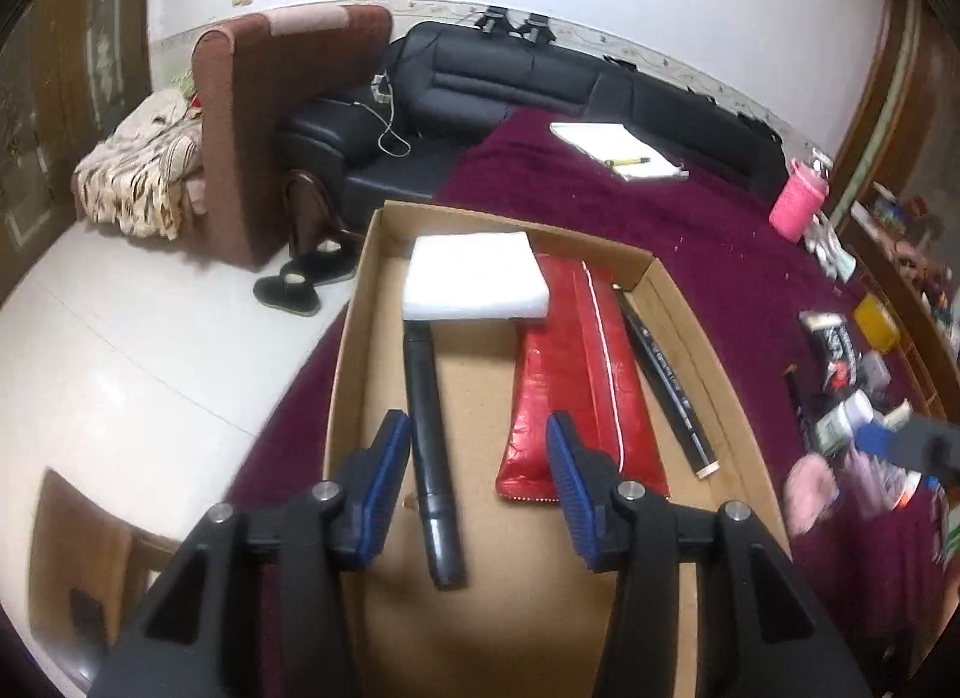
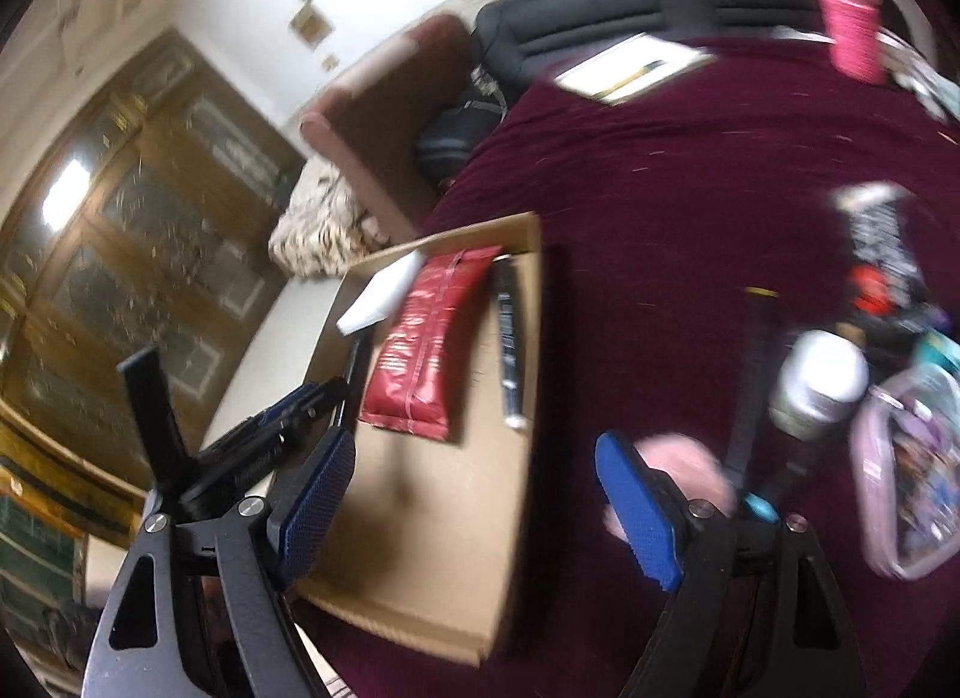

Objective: Organize objects
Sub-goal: 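Open the left gripper to drop the marker while the right releases the foam, then grasp the pink plush toy with the left gripper while the right grasps the white orange-capped bottle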

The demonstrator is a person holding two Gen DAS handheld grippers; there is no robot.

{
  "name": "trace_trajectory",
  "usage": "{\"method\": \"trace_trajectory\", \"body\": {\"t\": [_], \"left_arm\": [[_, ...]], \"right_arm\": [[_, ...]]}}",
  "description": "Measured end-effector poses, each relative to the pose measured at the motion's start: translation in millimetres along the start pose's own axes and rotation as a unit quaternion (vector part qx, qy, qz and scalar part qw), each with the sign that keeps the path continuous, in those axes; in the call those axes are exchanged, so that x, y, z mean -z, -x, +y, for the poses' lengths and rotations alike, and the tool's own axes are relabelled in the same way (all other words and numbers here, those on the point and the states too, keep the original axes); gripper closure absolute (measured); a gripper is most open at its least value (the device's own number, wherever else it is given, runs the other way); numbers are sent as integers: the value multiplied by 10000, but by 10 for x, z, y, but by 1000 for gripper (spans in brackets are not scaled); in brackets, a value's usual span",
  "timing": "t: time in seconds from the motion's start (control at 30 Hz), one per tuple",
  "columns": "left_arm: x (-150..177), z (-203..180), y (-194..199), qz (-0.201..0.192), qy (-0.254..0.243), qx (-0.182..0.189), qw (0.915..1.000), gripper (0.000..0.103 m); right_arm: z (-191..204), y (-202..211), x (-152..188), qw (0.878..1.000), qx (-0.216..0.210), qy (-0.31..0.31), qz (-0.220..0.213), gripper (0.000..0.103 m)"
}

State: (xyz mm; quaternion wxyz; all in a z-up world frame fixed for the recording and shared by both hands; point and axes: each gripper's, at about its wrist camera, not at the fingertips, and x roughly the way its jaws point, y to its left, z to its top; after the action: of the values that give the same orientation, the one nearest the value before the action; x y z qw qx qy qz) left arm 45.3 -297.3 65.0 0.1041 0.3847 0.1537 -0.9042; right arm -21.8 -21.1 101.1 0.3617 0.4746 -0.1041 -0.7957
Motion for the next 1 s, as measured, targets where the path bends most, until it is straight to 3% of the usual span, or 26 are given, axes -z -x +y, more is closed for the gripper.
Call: {"method": "trace_trajectory", "body": {"t": [0.13,0.3,0.43,0.53,0.7,0.83,0.9,1.0], "left_arm": [[42,-117,9,52,118,171,9998,57],[95,-327,228,-165,62,295,9994,57],[181,-681,367,-131,-267,861,9958,43],[269,-1012,352,58,-653,1212,9905,37],[407,-1649,190,563,-1188,1894,9731,36],[442,-1948,-29,756,-1533,1753,9696,36],[491,-2025,-150,944,-1782,1733,9640,36],[549,-2127,-302,1041,-2202,1432,9592,36]], "right_arm": [[-343,524,126,9986,72,-295,-436,14],[-848,1097,352,9928,379,-630,-941,10],[-1281,1332,500,9877,590,-965,-1082,10],[-1573,1474,621,9835,603,-1247,-1159,10],[-2021,1678,761,9714,870,-1638,-1480,10],[-2351,1733,859,9623,964,-1950,-1632,10],[-2461,1707,905,9611,1011,-2010,-1600,10],[-2615,1674,947,9597,928,-2115,-1601,10]]}}
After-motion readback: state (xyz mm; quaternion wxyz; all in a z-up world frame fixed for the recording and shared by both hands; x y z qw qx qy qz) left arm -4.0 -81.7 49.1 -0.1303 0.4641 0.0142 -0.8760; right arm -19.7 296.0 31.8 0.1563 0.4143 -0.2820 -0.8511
